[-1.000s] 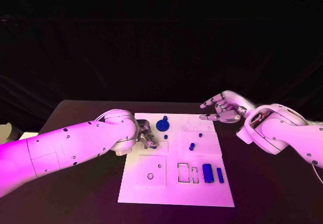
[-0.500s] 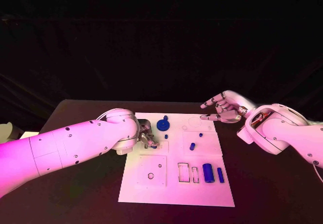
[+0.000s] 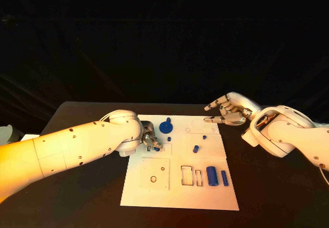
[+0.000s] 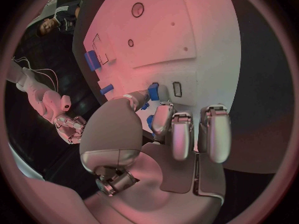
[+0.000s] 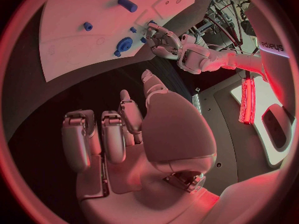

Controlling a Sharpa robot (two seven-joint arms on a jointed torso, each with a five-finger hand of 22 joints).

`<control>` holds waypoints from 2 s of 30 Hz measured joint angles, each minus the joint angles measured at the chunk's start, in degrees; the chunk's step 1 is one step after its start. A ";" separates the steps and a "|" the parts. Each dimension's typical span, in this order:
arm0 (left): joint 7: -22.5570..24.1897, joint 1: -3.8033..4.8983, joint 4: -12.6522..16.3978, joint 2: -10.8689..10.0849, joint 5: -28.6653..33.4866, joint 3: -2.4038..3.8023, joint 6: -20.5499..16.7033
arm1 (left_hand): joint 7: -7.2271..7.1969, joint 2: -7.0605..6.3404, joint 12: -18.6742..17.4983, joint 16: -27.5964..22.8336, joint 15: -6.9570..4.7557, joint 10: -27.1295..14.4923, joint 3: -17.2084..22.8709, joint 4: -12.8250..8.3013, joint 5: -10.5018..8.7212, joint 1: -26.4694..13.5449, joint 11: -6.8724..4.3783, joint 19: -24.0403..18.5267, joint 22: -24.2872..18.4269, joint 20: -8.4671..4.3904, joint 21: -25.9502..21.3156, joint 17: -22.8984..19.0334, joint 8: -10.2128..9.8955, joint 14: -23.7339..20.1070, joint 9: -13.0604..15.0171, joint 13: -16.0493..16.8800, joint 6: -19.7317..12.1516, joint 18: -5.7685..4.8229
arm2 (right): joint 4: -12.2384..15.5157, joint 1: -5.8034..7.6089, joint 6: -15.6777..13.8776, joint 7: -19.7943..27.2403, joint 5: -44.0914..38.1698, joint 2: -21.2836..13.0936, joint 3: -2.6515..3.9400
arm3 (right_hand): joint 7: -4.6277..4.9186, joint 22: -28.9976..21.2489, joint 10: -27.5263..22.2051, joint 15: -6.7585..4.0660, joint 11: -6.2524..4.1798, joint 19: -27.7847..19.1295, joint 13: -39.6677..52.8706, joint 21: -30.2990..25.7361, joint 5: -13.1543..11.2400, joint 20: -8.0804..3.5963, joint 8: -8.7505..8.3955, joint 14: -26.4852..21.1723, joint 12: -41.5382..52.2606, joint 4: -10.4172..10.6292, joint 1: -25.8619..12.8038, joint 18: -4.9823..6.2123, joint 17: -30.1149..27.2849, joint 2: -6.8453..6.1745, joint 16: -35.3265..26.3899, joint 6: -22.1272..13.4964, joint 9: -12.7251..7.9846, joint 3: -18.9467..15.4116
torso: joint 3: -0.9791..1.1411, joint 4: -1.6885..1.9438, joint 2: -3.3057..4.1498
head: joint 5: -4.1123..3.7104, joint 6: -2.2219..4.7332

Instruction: Assemble the parts on the task board

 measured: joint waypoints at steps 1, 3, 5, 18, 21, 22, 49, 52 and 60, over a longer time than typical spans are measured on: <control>0.00 0.00 -0.05 0.05 0.02 0.00 0.00 | -0.07 0.10 0.17 0.00 0.00 0.00 -0.25 0.11 0.00 -0.10 0.00 0.00 0.00 0.00 0.00 0.00 0.00 0.00 0.00 0.01 0.07 0.00 | 0.01 0.00 0.02 0.00 0.00 -0.01 0.00 | 0.00 0.00 0.00 0.00 0.00 0.00 0.00 0.00 0.19 0.00 0.00 0.00 0.00 0.00 0.00 0.00 0.00 0.00 0.00 0.00 0.00 0.00 | 0.00 0.00 0.00 | -0.01 0.00; -0.02 -0.02 -0.22 0.17 0.05 -0.02 0.01 | -0.28 0.29 0.17 0.00 0.00 0.04 -1.30 0.35 0.01 -0.96 -0.04 0.00 0.00 0.00 0.00 0.00 0.00 0.00 -0.02 0.09 0.28 0.00 | 0.04 0.00 0.06 0.00 0.00 -0.02 0.00 | 0.00 0.00 0.00 0.00 0.00 0.00 0.00 0.00 0.22 0.00 0.00 0.00 0.00 0.03 0.00 0.00 0.00 0.00 0.00 0.00 0.00 -0.03 | 0.00 0.01 -0.01 | -0.03 0.03; -0.02 -0.03 -0.36 0.30 0.09 -0.04 0.04 | -0.38 0.25 0.17 0.00 0.00 0.21 -1.72 0.64 0.01 -1.07 -0.21 0.00 0.02 0.00 0.00 0.00 0.02 0.00 -0.06 0.23 0.38 0.01 | 0.07 0.00 0.09 0.00 0.00 -0.04 0.00 | 0.00 0.00 0.00 0.00 0.00 0.00 0.00 0.00 0.22 0.00 0.00 0.00 0.00 0.16 0.00 0.00 0.00 0.00 0.00 0.00 0.00 -0.16 | 0.00 0.01 -0.01 | -0.03 0.05; -0.03 -0.04 -1.06 0.69 0.23 -0.06 0.54 | -0.58 0.78 1.02 0.00 -0.41 0.61 -5.04 1.55 0.04 -2.67 -0.61 -0.21 0.04 -0.21 0.00 0.00 0.35 0.00 -0.09 1.06 1.41 0.04 | 0.26 0.00 0.26 -0.02 0.00 -0.23 0.00 | 0.21 -0.01 -0.16 0.00 -0.16 0.00 0.00 -0.22 0.59 0.00 0.00 0.00 -0.45 0.55 0.00 0.00 0.04 0.00 0.00 0.21 0.00 -0.56 | -0.03 0.03 -0.03 | -0.04 0.03; -0.03 -0.03 -1.17 0.70 0.25 -0.05 0.63 | -0.70 0.47 1.06 0.00 -0.41 0.61 -6.56 1.92 0.05 -3.58 -0.61 0.00 0.04 -0.42 0.00 0.00 0.35 0.00 -0.09 1.24 1.68 0.06 | 0.28 0.00 0.28 -0.03 0.00 -0.26 0.00 | 0.21 -0.02 -0.16 0.00 -0.16 0.00 0.00 -0.22 0.67 0.00 0.00 0.00 -0.45 0.71 0.00 0.00 0.04 0.00 0.00 0.21 0.00 -1.03 | -0.07 0.03 -0.03 | -0.03 0.08; -0.03 -0.03 -1.20 0.69 0.26 -0.05 0.65 | -0.57 0.53 1.06 0.00 -0.41 0.70 -7.14 2.08 0.05 -3.81 -0.70 0.00 0.04 -0.42 0.00 0.00 0.34 0.00 -0.09 1.24 1.81 0.07 | 0.29 0.00 0.29 -0.03 0.00 -0.27 0.00 | 0.21 -0.02 -0.16 0.00 -0.16 0.00 0.00 -0.22 0.67 0.00 0.00 0.00 -0.60 0.71 0.00 0.00 0.04 0.00 0.00 0.21 0.00 -1.03 | -0.07 0.04 -0.03 | -0.02 0.09; 0.07 -0.12 2.10 -2.42 2.12 2.21 -1.96 | -0.25 3.12 -0.42 0.00 -0.61 0.17 -27.86 6.15 -7.72 -6.51 -0.48 0.00 0.02 -0.42 0.00 0.03 0.29 -0.20 -1.36 -0.68 1.84 0.13 | -0.10 0.00 0.64 0.02 0.02 -0.24 -0.03 | 0.21 -0.03 -0.36 0.00 -0.36 0.00 0.00 -0.77 1.46 0.00 0.00 0.00 -1.56 1.34 -0.77 0.00 0.02 -0.15 -0.22 0.21 -0.01 -2.45 | -0.10 0.02 -0.05 | -0.08 0.44; 0.15 0.42 2.72 -3.06 3.18 2.95 -2.29 | 0.25 3.26 -2.38 0.00 -0.59 -1.36 -29.34 6.10 -7.47 -4.48 0.06 0.00 0.02 -0.42 -0.83 0.03 -1.03 -0.19 -2.07 -3.07 0.10 0.13 | -0.26 0.00 0.66 0.02 0.04 -0.19 -0.08 | 0.21 -0.03 -0.36 0.00 -0.36 0.00 0.00 -0.77 1.46 0.00 0.00 0.00 -1.57 1.34 -0.77 0.00 0.02 -0.15 -0.22 0.20 -0.01 -2.45 | -0.10 0.02 -0.05 | -0.05 0.56; 0.47 5.37 -1.04 -3.94 6.25 3.82 0.07 | 3.22 4.16 -5.27 0.00 1.56 -3.88 -32.02 6.09 -7.04 0.92 2.28 0.00 0.02 1.28 -2.01 0.03 -7.89 -0.09 -7.26 -6.82 -4.27 0.14 | -0.74 -0.19 0.72 0.02 0.09 0.02 -0.21 | 0.21 -0.04 -0.36 0.00 -0.36 0.00 0.00 -0.77 1.58 0.00 0.00 0.00 -1.56 1.58 -0.77 0.00 0.02 -0.15 -0.22 0.20 -0.01 -2.69 | -0.03 0.03 -0.03 | 0.04 0.76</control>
